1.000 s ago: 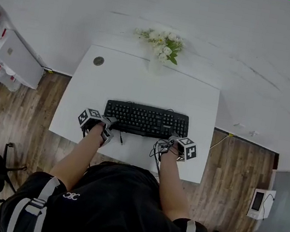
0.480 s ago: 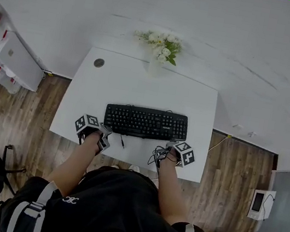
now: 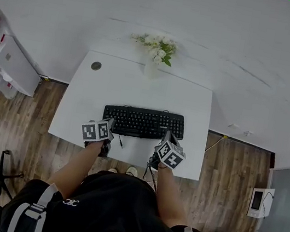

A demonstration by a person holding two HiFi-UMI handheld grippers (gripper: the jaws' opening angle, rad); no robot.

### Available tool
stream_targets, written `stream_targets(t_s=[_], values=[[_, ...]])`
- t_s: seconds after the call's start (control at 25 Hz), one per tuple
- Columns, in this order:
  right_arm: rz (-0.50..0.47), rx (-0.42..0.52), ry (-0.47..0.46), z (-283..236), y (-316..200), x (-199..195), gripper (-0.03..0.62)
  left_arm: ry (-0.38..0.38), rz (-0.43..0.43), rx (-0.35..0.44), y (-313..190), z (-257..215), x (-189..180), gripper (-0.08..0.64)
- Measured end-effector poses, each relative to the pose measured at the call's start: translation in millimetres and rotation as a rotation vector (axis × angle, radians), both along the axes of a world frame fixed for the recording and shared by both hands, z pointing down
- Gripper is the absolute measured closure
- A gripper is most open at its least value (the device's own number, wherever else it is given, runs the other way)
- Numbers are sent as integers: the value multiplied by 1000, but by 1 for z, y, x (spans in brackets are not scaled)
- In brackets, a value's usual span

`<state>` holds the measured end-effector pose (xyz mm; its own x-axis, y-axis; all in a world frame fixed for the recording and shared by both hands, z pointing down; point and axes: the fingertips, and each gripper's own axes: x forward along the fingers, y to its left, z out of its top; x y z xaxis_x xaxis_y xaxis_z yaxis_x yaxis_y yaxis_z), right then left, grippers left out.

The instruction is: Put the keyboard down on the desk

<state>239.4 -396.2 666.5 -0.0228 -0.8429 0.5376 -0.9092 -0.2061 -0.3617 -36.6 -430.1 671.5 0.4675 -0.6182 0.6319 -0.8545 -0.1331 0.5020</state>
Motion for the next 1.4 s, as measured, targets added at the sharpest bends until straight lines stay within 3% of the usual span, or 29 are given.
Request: stream_targets(t_s=[0.16, 0.32, 0.6, 0.76, 0.92, 1.4], values=[[-112, 175, 199, -61, -15, -15, 586, -79, 71, 208, -9, -43, 14, 561], [-178, 363, 307, -130, -26, -34, 586, -151, 128, 423, -19, -99, 29, 561], [-178, 629, 297, -236, -29, -51, 589, -195, 148, 712, -29, -202, 44, 561], [-175, 699, 257, -276, -28, -52, 589, -221, 160, 844, -23, -250, 54, 561], [-191, 734, 265, -296, -24, -57, 591, -218, 177, 882, -20, -268, 63, 561], [-207, 675, 286, -272, -21, -62, 590, -209, 210, 834, -16, -255, 72, 561]])
